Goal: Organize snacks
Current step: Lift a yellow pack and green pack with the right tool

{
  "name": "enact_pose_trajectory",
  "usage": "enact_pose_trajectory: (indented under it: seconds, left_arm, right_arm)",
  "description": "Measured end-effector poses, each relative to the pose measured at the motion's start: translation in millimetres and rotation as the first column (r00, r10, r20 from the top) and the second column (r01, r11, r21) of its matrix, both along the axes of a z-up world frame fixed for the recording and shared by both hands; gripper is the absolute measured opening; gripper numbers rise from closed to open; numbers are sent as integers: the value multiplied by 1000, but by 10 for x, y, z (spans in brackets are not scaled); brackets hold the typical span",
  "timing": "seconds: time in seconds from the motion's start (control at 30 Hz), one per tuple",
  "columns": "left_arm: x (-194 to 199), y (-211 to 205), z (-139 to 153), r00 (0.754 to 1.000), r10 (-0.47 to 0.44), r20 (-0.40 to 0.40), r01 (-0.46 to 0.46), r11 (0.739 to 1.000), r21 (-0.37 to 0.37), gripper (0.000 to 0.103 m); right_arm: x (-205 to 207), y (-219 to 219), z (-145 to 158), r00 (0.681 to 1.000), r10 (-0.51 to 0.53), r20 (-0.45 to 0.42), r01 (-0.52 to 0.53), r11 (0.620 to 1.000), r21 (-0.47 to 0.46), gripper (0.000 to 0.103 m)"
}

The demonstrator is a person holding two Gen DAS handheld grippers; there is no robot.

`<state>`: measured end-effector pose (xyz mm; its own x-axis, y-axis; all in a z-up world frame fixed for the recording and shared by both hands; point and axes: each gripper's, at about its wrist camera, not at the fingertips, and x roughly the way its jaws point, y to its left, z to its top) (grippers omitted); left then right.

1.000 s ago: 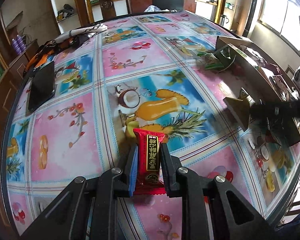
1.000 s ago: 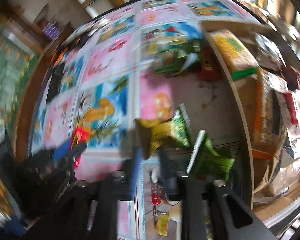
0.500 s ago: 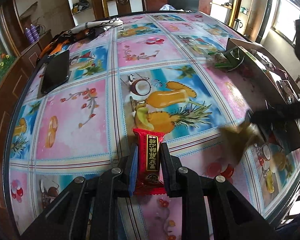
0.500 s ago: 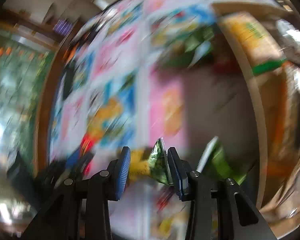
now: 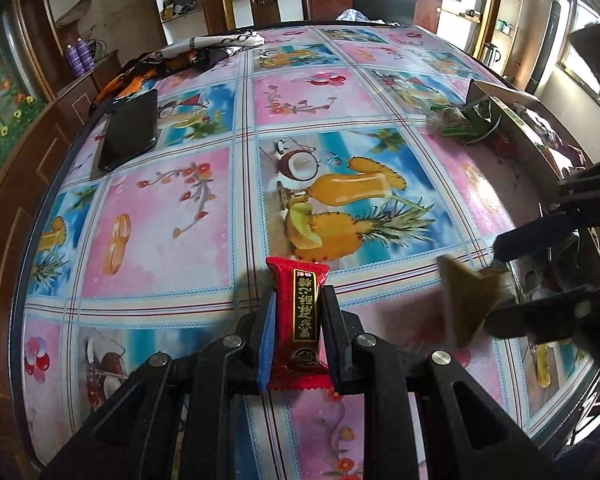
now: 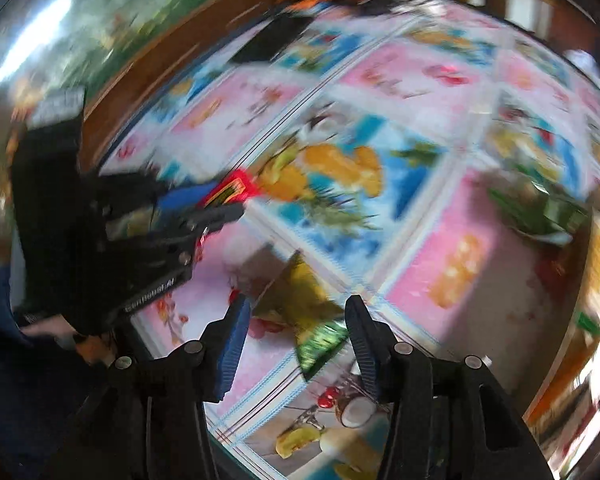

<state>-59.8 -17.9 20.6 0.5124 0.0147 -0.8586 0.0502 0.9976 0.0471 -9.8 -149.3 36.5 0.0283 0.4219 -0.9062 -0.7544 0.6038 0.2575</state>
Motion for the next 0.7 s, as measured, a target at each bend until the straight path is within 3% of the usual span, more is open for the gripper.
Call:
enact_pose_trajectory:
  seconds: [0.17, 0.3, 0.33, 0.43, 0.53, 0.7]
  left_arm:
    - [-24, -2, -2, 1000, 11, 0, -11, 1000, 4, 21]
    - [-23, -10, -3, 1000, 15, 0, -15, 1000, 10, 21]
    - [-21, -16, -3, 1000, 16, 1, -16, 1000, 12, 21]
    - [-9, -42, -3, 1000, 14, 3, -14, 1000, 16, 19]
    - [5, -74, 2, 1000, 7, 2, -7, 1000, 16, 19]
    - [12, -133, 21, 1000, -9, 3, 9, 1000, 19, 19]
  right_arm:
    - [-76, 116, -165, 996, 86, 16, -85, 995, -60, 54]
    - [-254, 139, -210, 993, 101, 69, -93, 990, -111, 49]
    - [-276, 116, -211, 993, 69, 93, -58, 992, -116, 37]
    - [-280, 33, -197, 994, -27, 106, 36, 996, -81, 29]
    - [-276, -76, -147, 985, -143, 99, 147, 989, -25, 25]
    - [-260, -236, -50, 965, -250, 84, 248, 968, 35, 25]
